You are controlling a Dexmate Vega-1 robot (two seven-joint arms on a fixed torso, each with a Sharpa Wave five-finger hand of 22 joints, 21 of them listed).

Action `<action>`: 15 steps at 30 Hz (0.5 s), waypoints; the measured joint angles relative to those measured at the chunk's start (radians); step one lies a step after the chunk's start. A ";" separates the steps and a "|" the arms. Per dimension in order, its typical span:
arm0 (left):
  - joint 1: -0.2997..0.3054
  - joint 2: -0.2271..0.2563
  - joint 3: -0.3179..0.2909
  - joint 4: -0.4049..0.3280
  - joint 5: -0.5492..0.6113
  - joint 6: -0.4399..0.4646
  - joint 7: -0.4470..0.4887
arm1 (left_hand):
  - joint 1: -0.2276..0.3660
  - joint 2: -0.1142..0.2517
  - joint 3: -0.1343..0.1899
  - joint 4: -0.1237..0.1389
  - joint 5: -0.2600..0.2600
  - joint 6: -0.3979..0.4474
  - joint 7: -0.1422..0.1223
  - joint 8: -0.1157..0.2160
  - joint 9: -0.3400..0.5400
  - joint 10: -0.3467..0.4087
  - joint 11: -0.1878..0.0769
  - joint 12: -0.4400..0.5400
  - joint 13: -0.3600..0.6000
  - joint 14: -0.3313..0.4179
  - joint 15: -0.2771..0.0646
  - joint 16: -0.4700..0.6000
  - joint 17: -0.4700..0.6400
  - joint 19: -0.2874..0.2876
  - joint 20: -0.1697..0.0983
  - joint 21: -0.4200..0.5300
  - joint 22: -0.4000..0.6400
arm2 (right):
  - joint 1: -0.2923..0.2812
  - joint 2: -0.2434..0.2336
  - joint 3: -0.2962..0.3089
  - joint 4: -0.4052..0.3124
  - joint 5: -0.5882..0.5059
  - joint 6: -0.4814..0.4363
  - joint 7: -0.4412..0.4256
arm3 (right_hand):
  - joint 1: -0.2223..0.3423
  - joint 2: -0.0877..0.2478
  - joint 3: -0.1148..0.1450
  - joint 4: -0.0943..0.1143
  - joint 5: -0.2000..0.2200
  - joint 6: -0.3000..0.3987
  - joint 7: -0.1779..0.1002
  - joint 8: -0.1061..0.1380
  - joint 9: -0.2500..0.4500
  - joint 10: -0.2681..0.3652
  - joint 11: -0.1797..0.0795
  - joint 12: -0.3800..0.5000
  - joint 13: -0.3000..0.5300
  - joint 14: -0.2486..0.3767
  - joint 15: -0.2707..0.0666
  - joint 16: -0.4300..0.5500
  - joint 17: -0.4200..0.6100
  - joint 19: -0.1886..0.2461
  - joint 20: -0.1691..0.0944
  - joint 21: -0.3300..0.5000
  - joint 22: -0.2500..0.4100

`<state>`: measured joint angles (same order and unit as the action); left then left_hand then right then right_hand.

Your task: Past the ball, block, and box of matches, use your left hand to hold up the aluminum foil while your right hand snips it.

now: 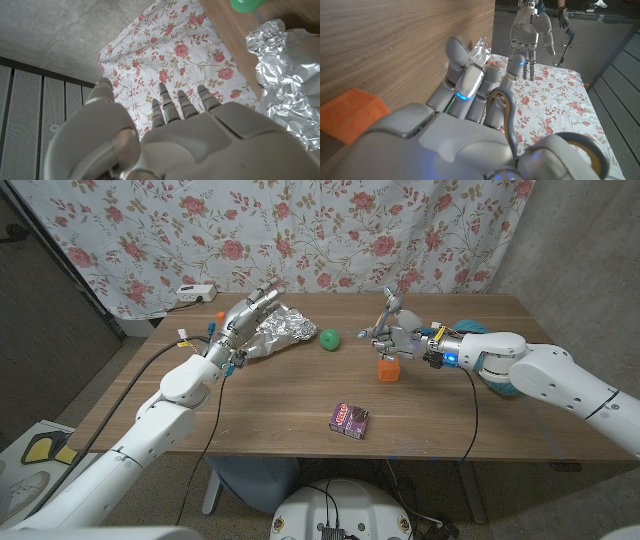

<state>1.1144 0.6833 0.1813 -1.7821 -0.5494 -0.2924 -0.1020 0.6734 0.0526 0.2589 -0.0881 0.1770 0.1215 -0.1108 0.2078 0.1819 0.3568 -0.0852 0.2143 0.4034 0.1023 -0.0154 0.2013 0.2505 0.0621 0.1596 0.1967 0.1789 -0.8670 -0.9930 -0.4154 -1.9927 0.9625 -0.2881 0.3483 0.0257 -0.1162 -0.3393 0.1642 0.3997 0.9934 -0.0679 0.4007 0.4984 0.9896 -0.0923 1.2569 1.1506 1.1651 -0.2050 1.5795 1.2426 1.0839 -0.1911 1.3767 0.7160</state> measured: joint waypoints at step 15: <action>0.062 -0.015 -0.067 -0.025 0.081 0.015 0.054 | -0.007 -0.004 0.000 0.000 0.000 0.005 0.005 0.000 0.000 -0.013 0.006 0.000 0.000 0.003 0.014 0.000 -0.005 0.002 0.009 0.000 0.000 | 0.012 -0.009 -0.012 -0.009 -0.007 -0.018 0.037 | 0.019 0.019 0.004 -0.010 0.002 0.000 0.000 0.000 0.005 0.001 -0.001 -0.008 0.006 0.002 0.002 0.000 0.000 0.006 -0.006 -0.015 0.005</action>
<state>1.1763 0.6687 0.1144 -1.8067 -0.4681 -0.2774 -0.0482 0.6665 0.0488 0.2590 -0.0881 0.1770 0.1268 -0.1054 0.2078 0.1819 0.3436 -0.0796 0.2145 0.4036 0.1053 -0.0015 0.2013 0.2452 0.0643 0.1683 0.1967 0.1789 -0.8555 -1.0018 -0.4273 -2.0014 0.9552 -0.3062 0.3852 0.0451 -0.0967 -0.3350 0.1541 0.4014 0.9933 -0.0679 0.4006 0.5033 0.9910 -0.0937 1.2490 1.1565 1.1670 -0.2030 1.5795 1.2426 1.0895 -0.1967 1.3618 0.7207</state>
